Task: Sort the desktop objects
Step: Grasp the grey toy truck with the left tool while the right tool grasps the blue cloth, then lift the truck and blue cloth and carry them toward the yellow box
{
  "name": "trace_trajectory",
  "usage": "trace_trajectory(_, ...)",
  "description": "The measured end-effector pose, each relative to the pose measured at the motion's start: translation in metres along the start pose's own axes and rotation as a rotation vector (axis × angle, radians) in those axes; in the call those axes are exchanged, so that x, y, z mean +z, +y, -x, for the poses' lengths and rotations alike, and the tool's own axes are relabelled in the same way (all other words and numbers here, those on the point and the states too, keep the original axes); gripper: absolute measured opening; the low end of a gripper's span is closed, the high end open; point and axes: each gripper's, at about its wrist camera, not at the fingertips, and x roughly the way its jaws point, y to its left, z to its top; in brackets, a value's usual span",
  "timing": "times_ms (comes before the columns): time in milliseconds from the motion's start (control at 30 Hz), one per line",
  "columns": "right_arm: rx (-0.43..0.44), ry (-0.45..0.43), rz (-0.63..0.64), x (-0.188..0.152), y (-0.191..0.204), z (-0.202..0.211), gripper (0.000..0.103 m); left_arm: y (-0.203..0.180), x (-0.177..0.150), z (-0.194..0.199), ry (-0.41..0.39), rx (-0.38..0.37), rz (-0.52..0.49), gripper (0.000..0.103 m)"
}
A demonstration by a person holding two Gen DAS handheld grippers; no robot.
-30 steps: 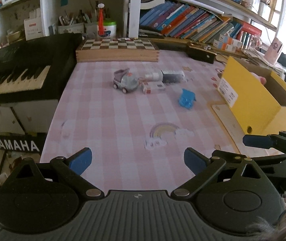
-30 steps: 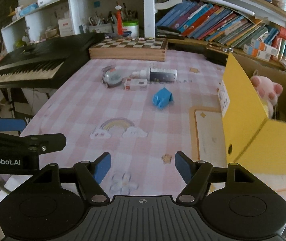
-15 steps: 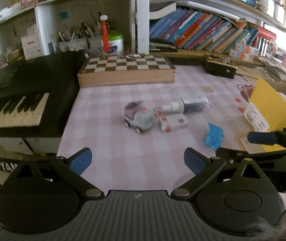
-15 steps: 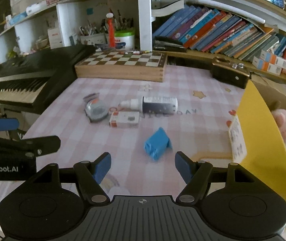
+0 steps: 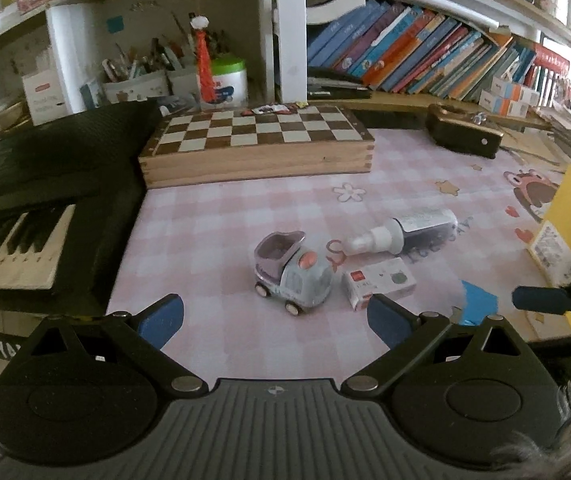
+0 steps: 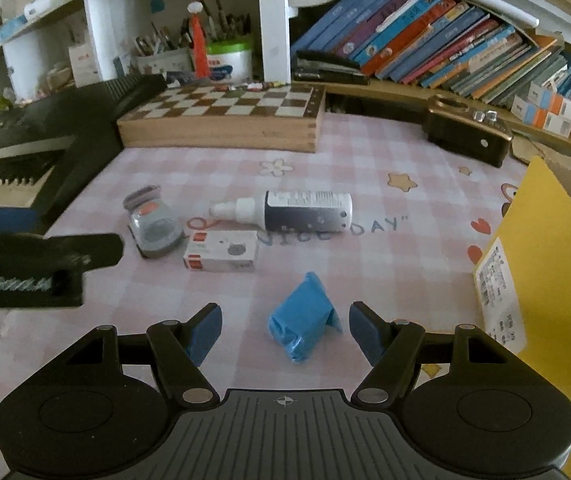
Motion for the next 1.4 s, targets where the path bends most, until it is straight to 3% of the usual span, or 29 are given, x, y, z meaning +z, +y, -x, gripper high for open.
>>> trace_trajectory(433, -0.01, 0.032, -0.013, 0.003, -0.007, -0.028, 0.07, -0.001, 0.018, -0.064, 0.034, 0.003, -0.052, 0.094)
trace_trajectory(767, 0.012, 0.04, 0.013, 0.003, -0.008, -0.034, 0.045, -0.005, 0.017, -0.084, 0.078, -0.048, -0.078, 0.075)
trace_trajectory(867, 0.016, 0.04, 0.021, 0.004, -0.009, -0.034, 0.043, -0.004, 0.017, -0.084, 0.076, -0.08, -0.062, 0.061)
trace_trajectory(1000, 0.03, 0.04, 0.019, 0.005, -0.009, -0.032, 0.041, -0.006, 0.017, -0.079, 0.069, -0.053, -0.064, 0.061)
trace_trajectory(1400, 0.041, -0.06, 0.005, 0.017, -0.014, 0.003, 0.039, 0.0, 0.023, -0.008, -0.01, -0.106, 0.027, 0.061)
